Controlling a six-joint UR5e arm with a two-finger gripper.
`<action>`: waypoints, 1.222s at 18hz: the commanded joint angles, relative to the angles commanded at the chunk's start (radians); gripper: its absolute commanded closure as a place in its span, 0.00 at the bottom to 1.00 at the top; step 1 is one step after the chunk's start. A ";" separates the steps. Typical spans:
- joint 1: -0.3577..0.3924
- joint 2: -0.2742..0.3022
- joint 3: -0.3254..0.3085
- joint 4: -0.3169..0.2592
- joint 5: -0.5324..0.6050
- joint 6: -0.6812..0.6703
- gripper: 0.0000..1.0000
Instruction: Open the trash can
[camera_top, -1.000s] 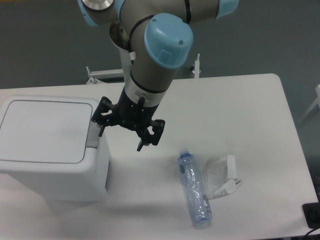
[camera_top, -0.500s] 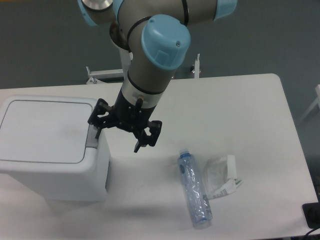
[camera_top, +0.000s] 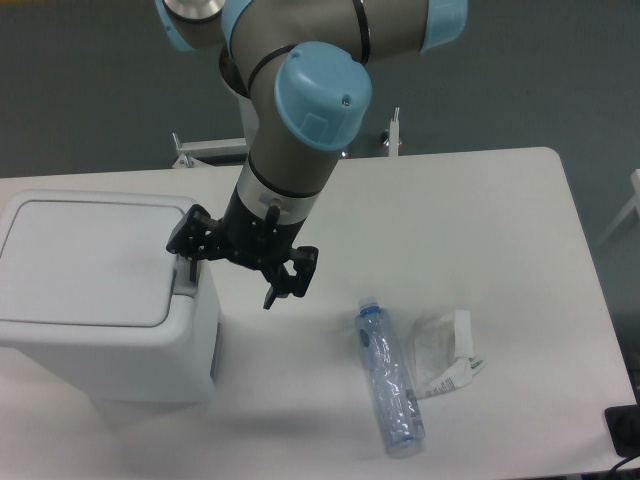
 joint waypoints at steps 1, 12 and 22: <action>0.000 0.000 0.000 0.000 0.000 0.000 0.00; 0.011 0.011 0.012 0.026 0.000 0.005 0.00; 0.193 0.011 -0.005 0.063 0.046 0.141 0.00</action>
